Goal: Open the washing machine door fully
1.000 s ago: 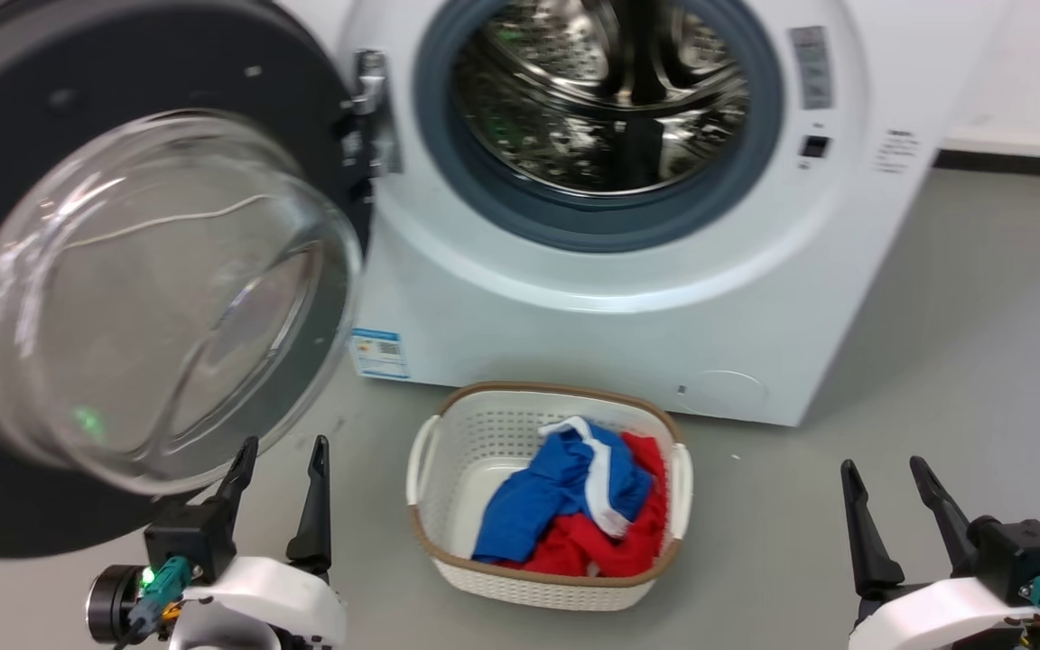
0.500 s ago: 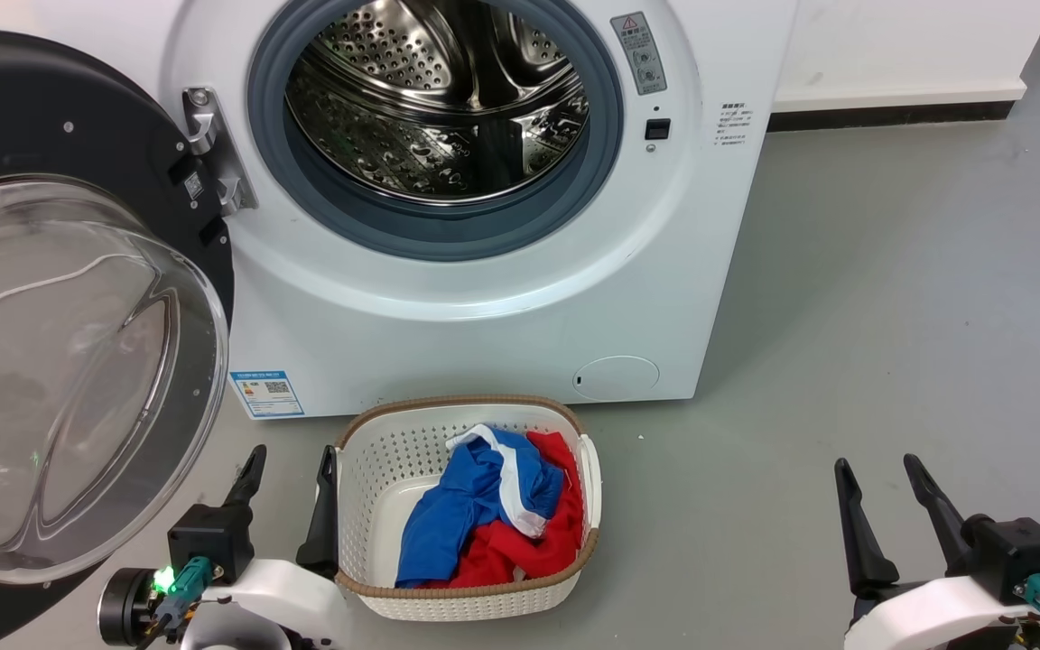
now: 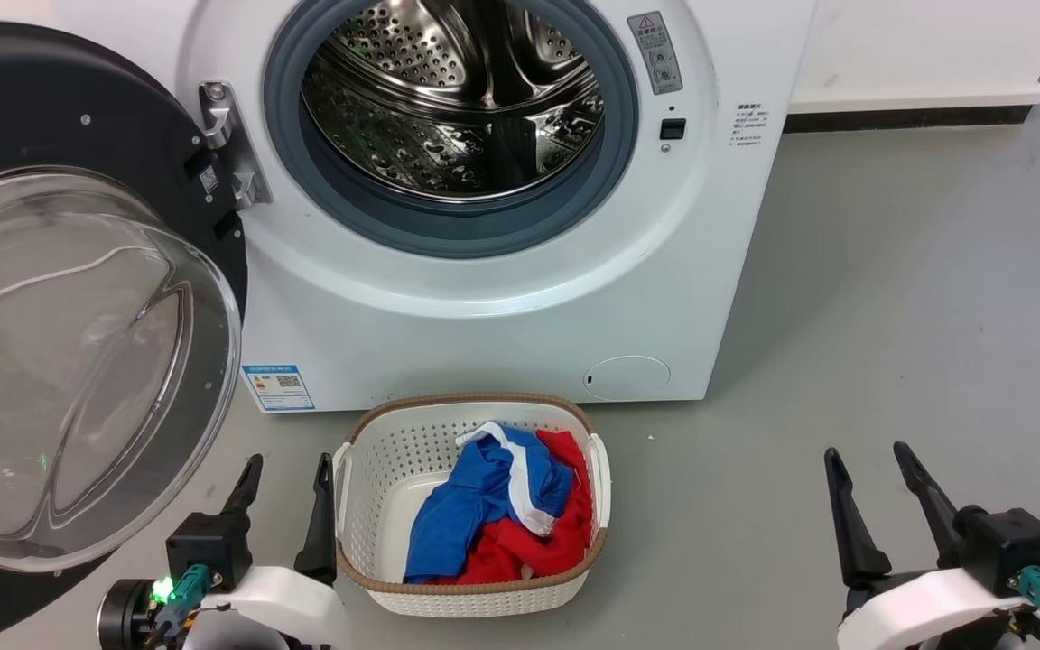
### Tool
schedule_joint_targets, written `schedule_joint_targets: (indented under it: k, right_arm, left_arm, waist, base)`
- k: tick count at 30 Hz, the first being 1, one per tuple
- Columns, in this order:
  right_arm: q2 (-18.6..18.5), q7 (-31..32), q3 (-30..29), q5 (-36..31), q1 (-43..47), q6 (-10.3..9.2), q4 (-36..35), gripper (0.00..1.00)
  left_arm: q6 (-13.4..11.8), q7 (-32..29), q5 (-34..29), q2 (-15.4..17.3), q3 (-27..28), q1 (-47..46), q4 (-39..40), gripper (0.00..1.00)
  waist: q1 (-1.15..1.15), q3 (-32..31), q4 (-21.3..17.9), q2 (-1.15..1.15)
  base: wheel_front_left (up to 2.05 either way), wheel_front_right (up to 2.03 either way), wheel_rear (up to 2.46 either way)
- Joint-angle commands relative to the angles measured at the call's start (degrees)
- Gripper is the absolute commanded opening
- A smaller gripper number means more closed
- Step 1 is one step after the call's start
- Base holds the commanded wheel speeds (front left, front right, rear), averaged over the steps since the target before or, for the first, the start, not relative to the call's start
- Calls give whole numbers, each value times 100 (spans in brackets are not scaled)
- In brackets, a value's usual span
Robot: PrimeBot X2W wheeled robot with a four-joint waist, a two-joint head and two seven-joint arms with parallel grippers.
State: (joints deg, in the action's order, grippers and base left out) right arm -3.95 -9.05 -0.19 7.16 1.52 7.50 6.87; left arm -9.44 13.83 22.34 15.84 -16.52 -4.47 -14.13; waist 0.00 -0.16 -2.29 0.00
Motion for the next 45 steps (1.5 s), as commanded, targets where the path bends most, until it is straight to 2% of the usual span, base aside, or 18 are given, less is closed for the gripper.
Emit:
schedule_joint_targets:
  k: [1, 18, 19, 21, 37, 45]
  right_arm:
    - [-33, -21, 5, 17, -31, -1, -11, 100]
    - [-7, -74, -53, 25, 7, -1, 55, 100]
    - [0, -51, -50, 30, -7, 0, 54, 0]
    - [16, -42, -47, 50, 33, 0, 148, 0]
    - [34, 305, -182, 1836, -155, 0, 265, 0]
    - [41, 428, -225, 2517, -224, 0, 304, 0]
  left_arm:
    - [-17, 31, -8, 16, 1, 51, 22, 100]
    - [-41, 37, 50, 60, -49, 11, 16, 100]
    - [-18, 5, 57, 36, -39, 2, 9, 0]
    - [-11, -11, 75, -19, -43, 57, -78, 0]
    - [349, -437, 1538, -285, 454, -11, -70, 0]
    - [486, -600, 2091, -387, 646, -41, -61, 0]
  waist:
    - [0, -1, 7, 0]
    - [0, -10, 18, 0]
    - [0, -10, 18, 0]
    - [0, -10, 19, 0]
    - [0, -5, 45, 0]
    - [0, -2, 57, 0]
  base:
    - [0, 0, 0]
    - [0, 0, 0]
    - [0, 0, 0]
    - [0, 0, 0]
    - [0, 0, 0]
    - [0, 0, 0]
